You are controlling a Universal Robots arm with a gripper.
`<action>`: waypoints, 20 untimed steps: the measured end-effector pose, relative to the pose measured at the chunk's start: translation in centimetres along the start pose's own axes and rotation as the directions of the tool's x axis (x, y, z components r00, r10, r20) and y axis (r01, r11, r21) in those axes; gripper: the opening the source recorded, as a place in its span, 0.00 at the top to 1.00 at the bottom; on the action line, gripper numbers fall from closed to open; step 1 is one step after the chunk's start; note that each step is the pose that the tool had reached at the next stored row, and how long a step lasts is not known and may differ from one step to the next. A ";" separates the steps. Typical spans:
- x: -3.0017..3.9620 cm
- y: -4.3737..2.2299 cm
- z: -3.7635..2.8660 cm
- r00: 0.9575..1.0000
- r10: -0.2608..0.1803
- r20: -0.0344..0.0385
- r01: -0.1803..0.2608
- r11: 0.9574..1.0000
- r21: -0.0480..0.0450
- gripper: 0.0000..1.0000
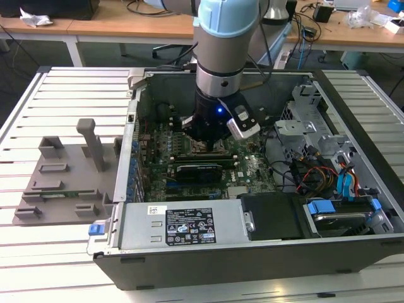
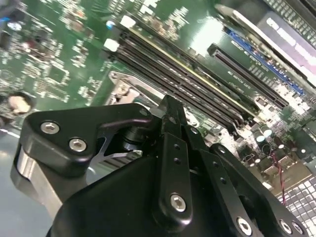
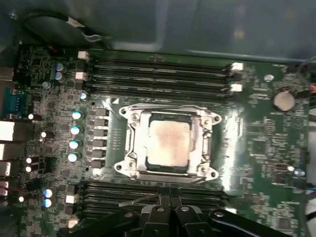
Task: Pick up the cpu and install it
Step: 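Install the second cpu locking lever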
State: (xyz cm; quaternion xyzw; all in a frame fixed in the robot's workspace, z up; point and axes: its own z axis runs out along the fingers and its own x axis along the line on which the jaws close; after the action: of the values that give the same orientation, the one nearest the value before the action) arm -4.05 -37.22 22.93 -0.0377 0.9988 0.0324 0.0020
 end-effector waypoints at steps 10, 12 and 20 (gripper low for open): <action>1.89 0.03 1.69 1.000 0.000 0.001 0.000 1.000 -0.010 0.89; 2.52 0.05 2.04 1.000 0.000 0.001 0.000 1.000 -0.015 0.89; 4.50 0.21 2.45 1.000 0.000 0.002 0.000 1.000 -0.028 0.89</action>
State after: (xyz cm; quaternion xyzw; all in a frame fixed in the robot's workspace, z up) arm -8.55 -37.19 20.46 -0.0377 0.9982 0.0465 0.0026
